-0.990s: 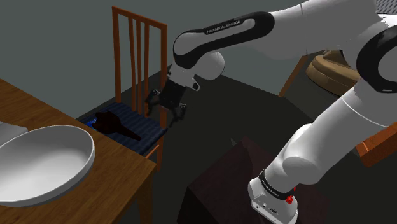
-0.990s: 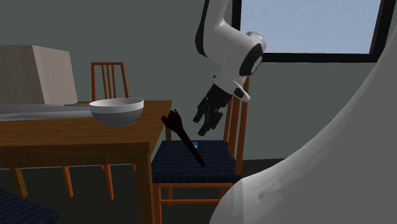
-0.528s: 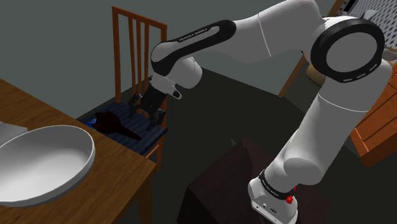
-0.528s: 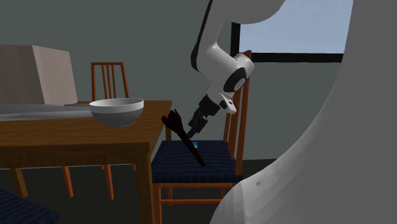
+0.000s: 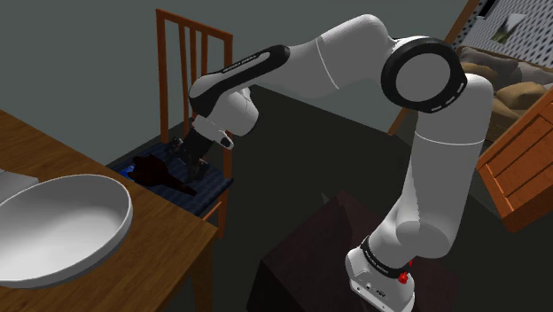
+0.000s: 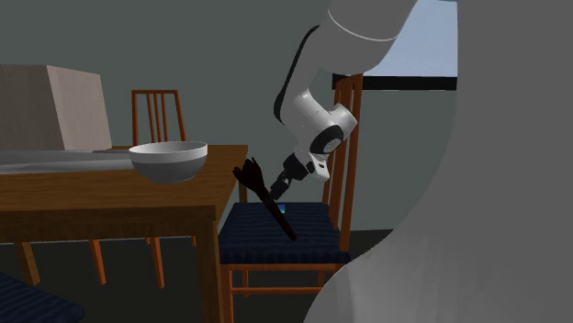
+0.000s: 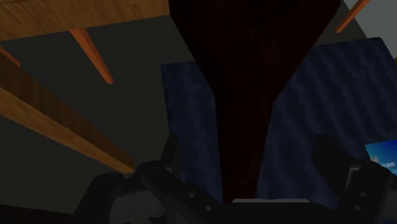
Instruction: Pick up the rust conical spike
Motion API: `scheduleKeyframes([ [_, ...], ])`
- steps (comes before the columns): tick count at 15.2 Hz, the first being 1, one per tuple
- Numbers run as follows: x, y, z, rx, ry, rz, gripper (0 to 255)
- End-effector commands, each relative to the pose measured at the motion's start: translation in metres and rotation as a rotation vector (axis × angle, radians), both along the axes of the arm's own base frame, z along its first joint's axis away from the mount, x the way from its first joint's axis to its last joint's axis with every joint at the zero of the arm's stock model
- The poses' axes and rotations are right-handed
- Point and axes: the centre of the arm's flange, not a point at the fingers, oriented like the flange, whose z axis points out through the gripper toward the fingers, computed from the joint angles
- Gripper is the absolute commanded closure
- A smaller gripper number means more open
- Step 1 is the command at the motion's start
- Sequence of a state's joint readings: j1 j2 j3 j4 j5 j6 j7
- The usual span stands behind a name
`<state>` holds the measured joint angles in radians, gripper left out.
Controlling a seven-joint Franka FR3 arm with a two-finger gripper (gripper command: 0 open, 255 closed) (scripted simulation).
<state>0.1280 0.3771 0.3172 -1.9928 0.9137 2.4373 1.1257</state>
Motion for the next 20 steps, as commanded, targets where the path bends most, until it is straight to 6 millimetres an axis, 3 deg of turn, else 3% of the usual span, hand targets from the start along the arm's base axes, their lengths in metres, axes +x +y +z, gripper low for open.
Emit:
scheduleKeyframes([
  [1,0.002,0.0,-0.01,0.001,0.001,-0.003,0],
  [6,0.002,0.0,-0.029,0.001,0.001,-0.003,0],
  [7,0.002,0.001,-0.029,0.001,0.001,-0.003,255],
  [16,0.002,0.0,-0.029,0.001,0.001,-0.003,255],
  [20,0.002,0.0,-0.008,0.001,0.001,-0.003,255],
])
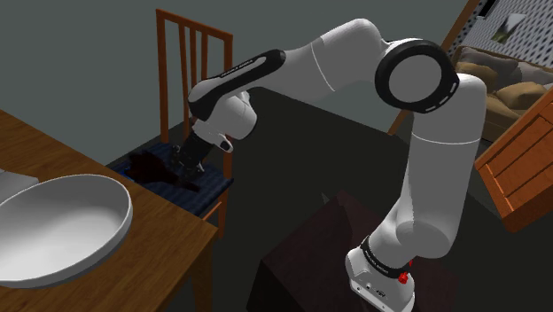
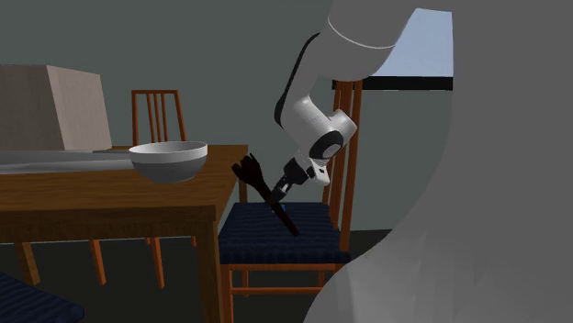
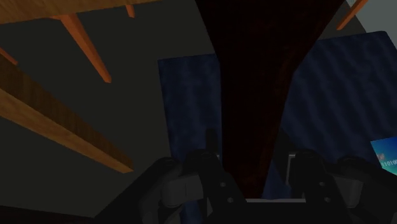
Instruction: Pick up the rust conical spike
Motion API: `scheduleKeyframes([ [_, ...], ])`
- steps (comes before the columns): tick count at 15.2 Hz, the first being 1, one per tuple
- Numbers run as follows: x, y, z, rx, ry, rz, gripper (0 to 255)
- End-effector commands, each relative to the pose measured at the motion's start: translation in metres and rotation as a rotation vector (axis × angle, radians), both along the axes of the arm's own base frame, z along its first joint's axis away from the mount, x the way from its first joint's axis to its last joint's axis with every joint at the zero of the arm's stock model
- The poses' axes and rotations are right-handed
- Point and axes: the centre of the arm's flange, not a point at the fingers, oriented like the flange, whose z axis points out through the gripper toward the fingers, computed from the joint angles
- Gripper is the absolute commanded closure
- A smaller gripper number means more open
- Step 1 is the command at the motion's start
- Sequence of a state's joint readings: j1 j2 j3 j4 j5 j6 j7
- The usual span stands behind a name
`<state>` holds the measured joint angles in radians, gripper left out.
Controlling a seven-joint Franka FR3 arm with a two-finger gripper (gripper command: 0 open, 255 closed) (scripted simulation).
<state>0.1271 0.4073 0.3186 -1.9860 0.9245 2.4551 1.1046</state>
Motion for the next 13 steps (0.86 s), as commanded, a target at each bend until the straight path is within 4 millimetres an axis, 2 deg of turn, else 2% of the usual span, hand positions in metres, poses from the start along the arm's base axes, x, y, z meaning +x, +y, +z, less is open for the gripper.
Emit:
scheduleKeyframes([
  [1,-0.001,0.001,0.012,0.0,0.0,0.0,255],
  [11,-0.001,0.001,0.064,0.0,0.0,0.0,255],
  [13,-0.001,0.001,0.065,0.0,0.0,0.0,255],
])
